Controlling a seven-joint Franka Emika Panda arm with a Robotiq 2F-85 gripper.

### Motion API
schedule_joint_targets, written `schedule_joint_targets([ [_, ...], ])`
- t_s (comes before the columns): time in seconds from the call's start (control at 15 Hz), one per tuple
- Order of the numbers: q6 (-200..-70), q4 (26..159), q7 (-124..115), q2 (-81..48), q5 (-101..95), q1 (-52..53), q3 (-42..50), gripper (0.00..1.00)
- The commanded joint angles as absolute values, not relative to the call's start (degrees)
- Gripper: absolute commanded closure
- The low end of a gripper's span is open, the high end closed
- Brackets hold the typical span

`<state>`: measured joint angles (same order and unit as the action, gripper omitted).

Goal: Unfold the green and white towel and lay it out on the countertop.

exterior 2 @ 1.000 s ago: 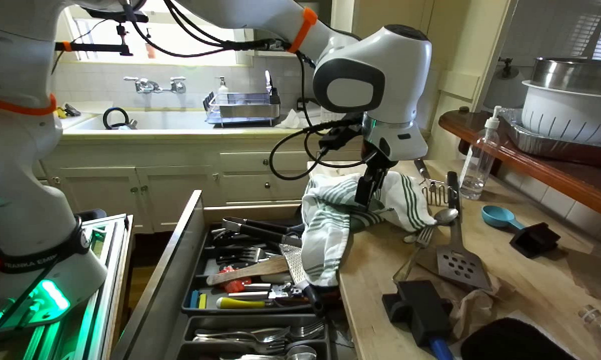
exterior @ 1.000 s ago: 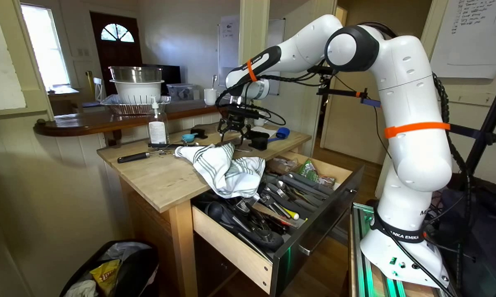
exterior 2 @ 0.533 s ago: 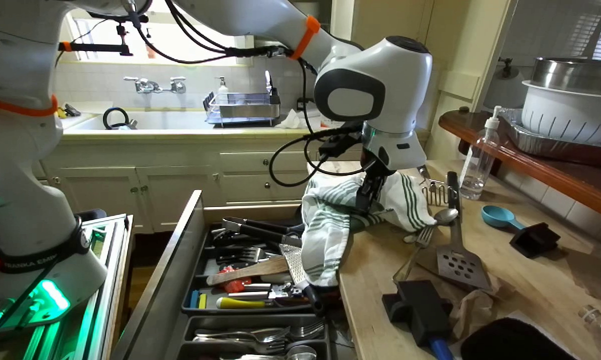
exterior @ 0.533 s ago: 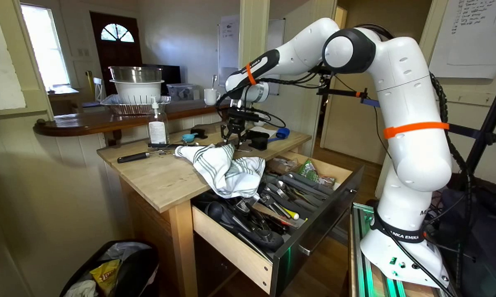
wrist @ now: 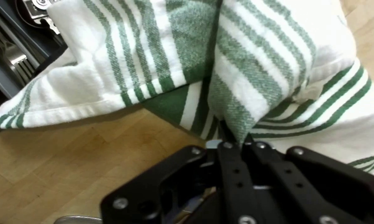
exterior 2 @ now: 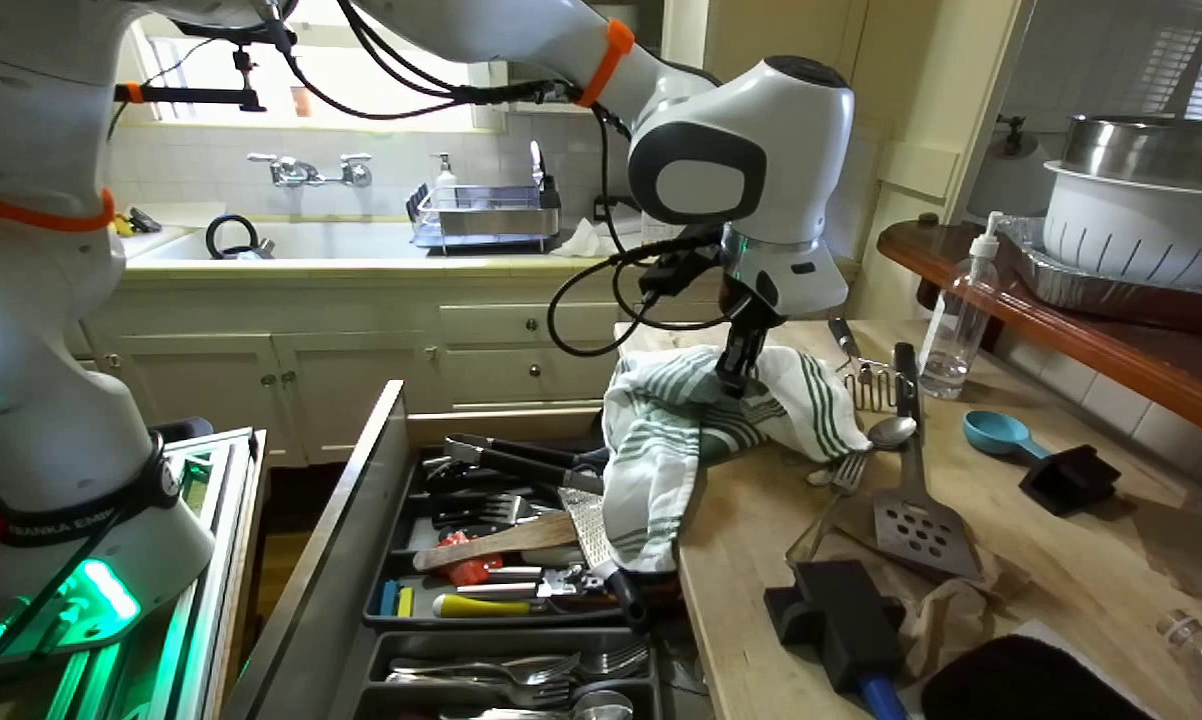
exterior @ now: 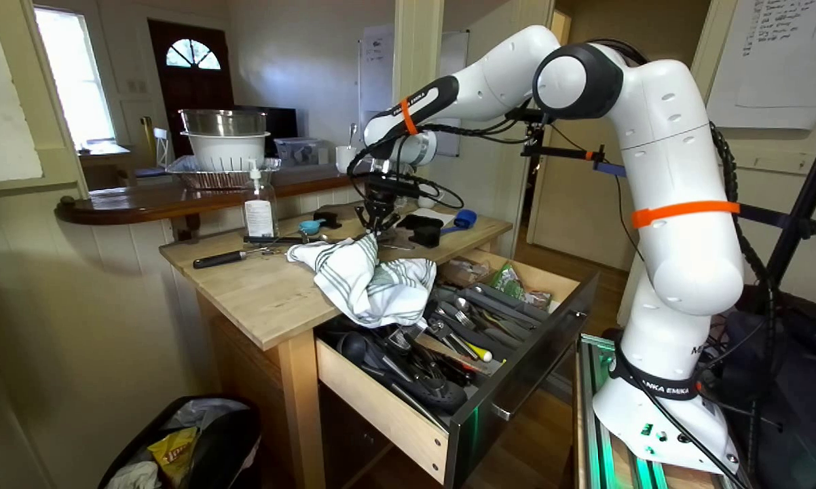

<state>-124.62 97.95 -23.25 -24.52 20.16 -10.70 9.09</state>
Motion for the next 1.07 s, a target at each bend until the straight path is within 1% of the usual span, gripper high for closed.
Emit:
schedule_joint_targets([
  [0.0, -125.4, 100.3, -20.8, -21.2, 20.1, -9.6, 7.7, 0.99],
  [0.53, -124.6, 108.9, -6.5, -10.6, 20.5, -5.1, 1.0, 0.99],
  [0.73, -126.2, 112.4, -0.6, -8.2, 20.4, -2.7, -1.6, 0.99],
  [0.87, -126.1, 113.2, 3.1, -7.8, 19.7, -1.1, -3.0, 0.99],
  [0.93, -124.5, 110.1, -0.7, -9.7, 20.0, -1.8, -1.8, 0.99],
  [1.0, -124.5, 110.3, -0.6, -9.5, 19.9, -1.2, -2.2, 0.95],
])
